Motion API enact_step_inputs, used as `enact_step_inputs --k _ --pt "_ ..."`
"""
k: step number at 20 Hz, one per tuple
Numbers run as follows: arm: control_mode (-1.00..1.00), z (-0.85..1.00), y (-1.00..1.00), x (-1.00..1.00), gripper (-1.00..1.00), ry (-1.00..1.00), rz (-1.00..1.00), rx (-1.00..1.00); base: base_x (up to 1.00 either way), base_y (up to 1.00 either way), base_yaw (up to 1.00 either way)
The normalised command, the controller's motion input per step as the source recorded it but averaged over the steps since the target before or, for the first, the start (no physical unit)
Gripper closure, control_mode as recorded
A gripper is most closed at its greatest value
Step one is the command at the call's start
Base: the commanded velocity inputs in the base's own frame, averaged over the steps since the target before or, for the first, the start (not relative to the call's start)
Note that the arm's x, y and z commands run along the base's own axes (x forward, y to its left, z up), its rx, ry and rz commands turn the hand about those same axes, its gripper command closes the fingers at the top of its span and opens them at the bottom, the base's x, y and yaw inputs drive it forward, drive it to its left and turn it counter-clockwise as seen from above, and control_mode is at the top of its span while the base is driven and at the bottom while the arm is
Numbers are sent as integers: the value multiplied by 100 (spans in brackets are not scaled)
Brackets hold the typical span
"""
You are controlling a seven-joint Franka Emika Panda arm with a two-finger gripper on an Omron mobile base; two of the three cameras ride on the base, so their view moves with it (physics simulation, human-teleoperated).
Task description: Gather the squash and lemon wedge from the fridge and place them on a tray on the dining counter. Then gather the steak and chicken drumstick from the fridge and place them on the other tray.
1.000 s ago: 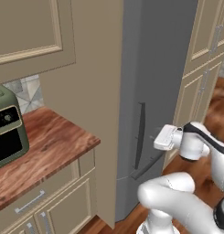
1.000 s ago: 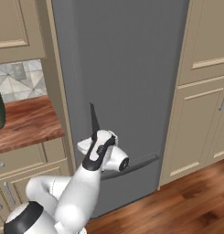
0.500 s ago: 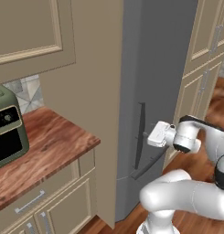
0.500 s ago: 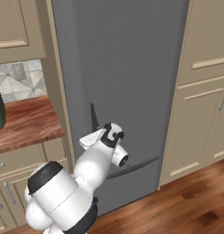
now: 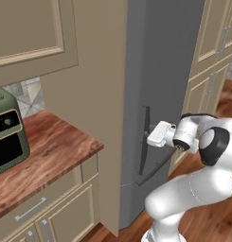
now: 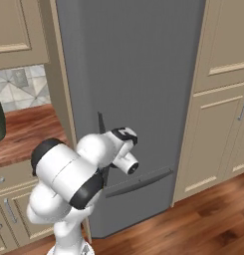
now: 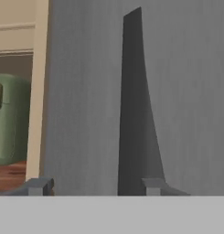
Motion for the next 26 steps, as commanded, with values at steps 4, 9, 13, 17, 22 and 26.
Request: enact_step_inputs --k 4,9,13,17,22,26 --pt "-100 -2 -1 23 -100 0 -3 -1 0 0 0" --pt "-100 -8 0 22 -100 0 -3 -3 0 0 0" --pt "-100 -2 0 -3 -100 -6 -2 -1 0 0 0" --pt "-100 0 7 -35 -100 -17 -1 -2 0 0 0" --pt "-100 -1 25 -4 -100 -6 -1 -3 0 0 0" --pt "-100 -1 23 40 -100 1 0 -1 0 0 0"
